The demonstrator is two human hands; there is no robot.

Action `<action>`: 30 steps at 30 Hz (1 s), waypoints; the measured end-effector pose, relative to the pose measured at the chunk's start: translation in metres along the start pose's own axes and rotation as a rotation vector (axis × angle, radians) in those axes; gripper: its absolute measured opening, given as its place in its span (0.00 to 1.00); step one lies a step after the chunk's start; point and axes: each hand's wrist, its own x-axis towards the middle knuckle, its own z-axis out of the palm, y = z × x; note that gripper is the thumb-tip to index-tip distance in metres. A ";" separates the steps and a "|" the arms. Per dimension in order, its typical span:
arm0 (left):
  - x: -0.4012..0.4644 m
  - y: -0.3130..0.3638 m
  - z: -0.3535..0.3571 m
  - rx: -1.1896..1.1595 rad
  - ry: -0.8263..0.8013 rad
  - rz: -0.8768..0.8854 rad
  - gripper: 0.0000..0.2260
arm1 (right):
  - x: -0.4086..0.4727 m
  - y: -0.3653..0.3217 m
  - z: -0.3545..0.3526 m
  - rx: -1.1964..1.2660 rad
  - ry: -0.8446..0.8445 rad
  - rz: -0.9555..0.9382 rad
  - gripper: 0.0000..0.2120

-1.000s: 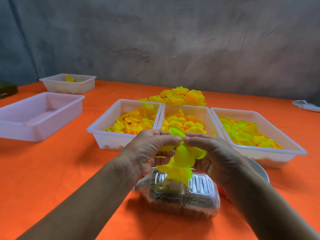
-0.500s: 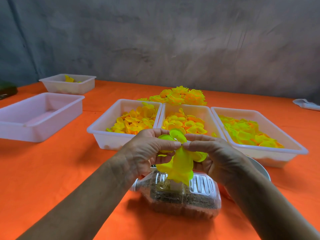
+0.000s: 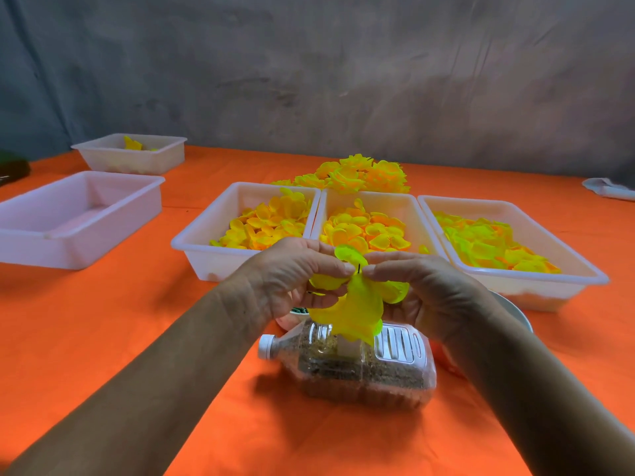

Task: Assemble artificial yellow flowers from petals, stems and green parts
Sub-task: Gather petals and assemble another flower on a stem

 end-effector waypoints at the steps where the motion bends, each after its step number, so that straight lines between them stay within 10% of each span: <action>1: 0.000 0.000 0.000 0.007 -0.002 -0.001 0.06 | 0.000 0.000 0.000 -0.002 0.003 -0.001 0.18; 30: 0.012 -0.017 -0.004 0.179 0.104 0.009 0.13 | 0.015 -0.004 -0.008 -0.265 -0.095 0.141 0.14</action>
